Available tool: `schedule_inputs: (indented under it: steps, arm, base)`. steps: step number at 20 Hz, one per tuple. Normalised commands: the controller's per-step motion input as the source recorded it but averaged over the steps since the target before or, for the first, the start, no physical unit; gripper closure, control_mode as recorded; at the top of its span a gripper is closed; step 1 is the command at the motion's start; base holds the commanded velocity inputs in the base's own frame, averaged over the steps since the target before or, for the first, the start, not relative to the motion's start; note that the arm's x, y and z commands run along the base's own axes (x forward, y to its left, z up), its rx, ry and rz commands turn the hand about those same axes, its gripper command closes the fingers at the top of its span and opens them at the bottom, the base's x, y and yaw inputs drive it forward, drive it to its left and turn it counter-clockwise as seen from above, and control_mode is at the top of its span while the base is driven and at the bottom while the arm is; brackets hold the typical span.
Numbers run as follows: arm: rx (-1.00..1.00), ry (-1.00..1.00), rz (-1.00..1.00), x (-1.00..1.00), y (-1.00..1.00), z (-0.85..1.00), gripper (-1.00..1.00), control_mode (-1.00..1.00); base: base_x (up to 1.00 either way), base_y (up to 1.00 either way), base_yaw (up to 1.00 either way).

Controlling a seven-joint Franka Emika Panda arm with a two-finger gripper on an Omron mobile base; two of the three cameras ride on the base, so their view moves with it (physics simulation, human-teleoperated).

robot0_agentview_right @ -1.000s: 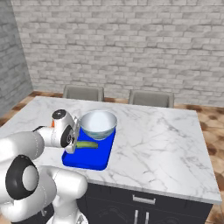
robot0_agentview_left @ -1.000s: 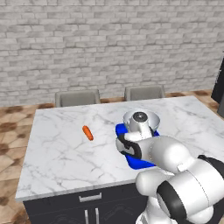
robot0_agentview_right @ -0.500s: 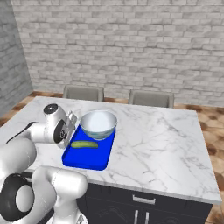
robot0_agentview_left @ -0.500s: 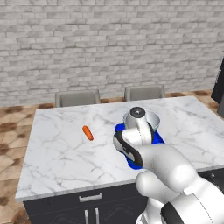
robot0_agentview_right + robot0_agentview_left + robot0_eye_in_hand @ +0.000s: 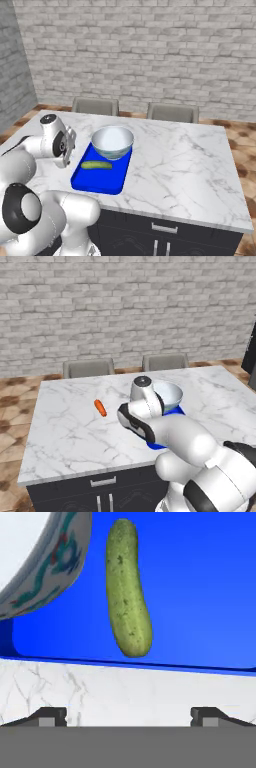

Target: Place the two vegetables and bowl onto the tray for setting up a vegetable dip station.

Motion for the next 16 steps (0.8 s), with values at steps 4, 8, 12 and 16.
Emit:
schedule_inputs:
  steps: [4,8,12,16]
  arm:
    - [-0.08,0.07,0.31,0.03,0.52,0.15,-1.0,-1.0]
    - [-0.08,0.12,0.28,0.22,0.31,0.1,-1.0,-1.0]
    - [-0.06,0.13,0.21,0.4,0.37,0.01,-1.0,-1.0]
    - [-0.01,0.11,0.31,0.28,0.28,0.0,-1.0,-1.0]
  base:
    - [0.0,0.0,0.0]
    - [0.0,0.0,0.0]
    - [0.0,0.0,0.0]
    - [0.0,0.0,0.0]
